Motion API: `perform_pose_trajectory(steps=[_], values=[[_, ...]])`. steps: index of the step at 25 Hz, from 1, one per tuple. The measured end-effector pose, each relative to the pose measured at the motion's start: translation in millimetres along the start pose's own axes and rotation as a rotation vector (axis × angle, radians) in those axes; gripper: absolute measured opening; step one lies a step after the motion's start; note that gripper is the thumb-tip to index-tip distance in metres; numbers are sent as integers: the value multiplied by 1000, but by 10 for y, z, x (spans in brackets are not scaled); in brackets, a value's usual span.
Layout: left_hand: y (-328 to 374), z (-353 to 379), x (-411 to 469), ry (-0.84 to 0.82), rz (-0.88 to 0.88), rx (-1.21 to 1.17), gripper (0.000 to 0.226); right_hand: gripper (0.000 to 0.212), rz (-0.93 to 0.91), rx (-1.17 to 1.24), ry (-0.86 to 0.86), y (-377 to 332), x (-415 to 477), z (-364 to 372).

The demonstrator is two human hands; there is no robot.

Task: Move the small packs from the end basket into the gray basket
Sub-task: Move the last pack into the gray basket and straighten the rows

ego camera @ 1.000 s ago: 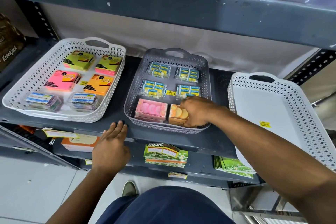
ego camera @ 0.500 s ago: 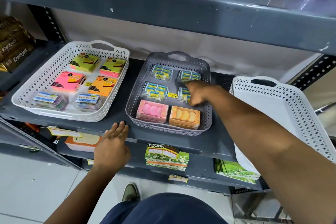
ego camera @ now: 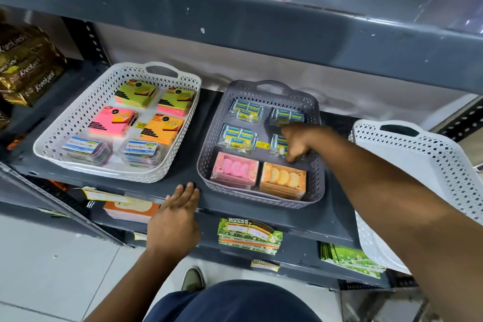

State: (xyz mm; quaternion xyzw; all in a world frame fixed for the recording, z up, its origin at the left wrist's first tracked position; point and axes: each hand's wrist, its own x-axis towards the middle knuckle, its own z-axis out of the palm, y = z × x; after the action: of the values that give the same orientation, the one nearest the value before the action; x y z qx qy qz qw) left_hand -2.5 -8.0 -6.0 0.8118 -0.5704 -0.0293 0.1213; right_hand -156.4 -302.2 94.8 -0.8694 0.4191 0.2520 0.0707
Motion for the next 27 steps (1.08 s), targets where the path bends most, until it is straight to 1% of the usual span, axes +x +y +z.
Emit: perform_pose_trajectory(steps=[1, 2, 3, 4, 5, 7, 9, 10, 11, 12, 15, 17, 18, 19, 20, 21, 22, 23, 24, 25, 26, 27], values=[[1, -15, 7, -6, 8, 5, 66, 71, -3, 77, 12, 16, 17, -99], [3, -30, 13, -9, 14, 11, 66, 64, -3, 163, 65, 44, 56, -206], [3, -44, 17, -12, 16, 17, 65, 55, -3, 221, 157, 75, 123, -290], [3, -56, 19, -15, 19, 23, 65, 51, 8, 233, 245, 105, 198, -337], [4, -67, 17, -16, 24, 28, 64, 52, 18, 210, 286, 139, 281, -339], [-8, -77, 14, -7, 35, 29, 62, 60, 40, 162, 240, 216, 440, -251], [-25, -72, 11, 1, 43, 29, 61, 74, 35, 157, 184, 267, 565, -144], [-34, -64, 14, 5, 46, 30, 61, 83, 21, 163, 186, 280, 604, -131], [-38, -61, 17, 8, 44, 30, 60, 87, 0, 177, 193, 274, 609, -154], [-43, -58, 17, 2, 43, 26, 60, 86, -11, 181, 192, 271, 629, -177], [-54, -86, 19, -32, 61, 22, 62, 72, 73, 149, 159, 244, 613, -194], [-70, -109, 34, -43, 67, 18, 62, 67, 97, 97, 115, 213, 549, -280], [-79, -116, 45, -49, 67, 12, 62, 64, 94, 81, 132, 162, 496, -349], [-86, -117, 50, -51, 69, 9, 61, 59, 66, 105, 189, 77, 454, -418], [-93, -114, 53, -51, 70, 9, 61, 54, 0, 161, 264, -38, 424, -466], [-97, -111, 56, -53, 70, 6, 61, 51, -78, 218, 298, -197, 372, -501], [-99, -108, 58, -58, 69, -1, 61, 54, -166, 251, 276, -362, 318, -503], [-100, -107, 56, -61, 67, -6, 61, 63, -226, 247, 204, -527, 267, -459], [-107, -106, 53, -64, 69, -8, 61, 72, -238, 206, 124, -657, 255, -381], [-110, -108, 52, -66, 74, -10, 61, 76, -223, 158, 73, -748, 270, -290], [-114, -114, 51, -68, 80, -14, 62, 70, -201, 126, 50, -806, 283, -216], [-114, -121, 52, -70, 82, -20, 62, 57, -178, 111, 47, -842, 311, -160]])
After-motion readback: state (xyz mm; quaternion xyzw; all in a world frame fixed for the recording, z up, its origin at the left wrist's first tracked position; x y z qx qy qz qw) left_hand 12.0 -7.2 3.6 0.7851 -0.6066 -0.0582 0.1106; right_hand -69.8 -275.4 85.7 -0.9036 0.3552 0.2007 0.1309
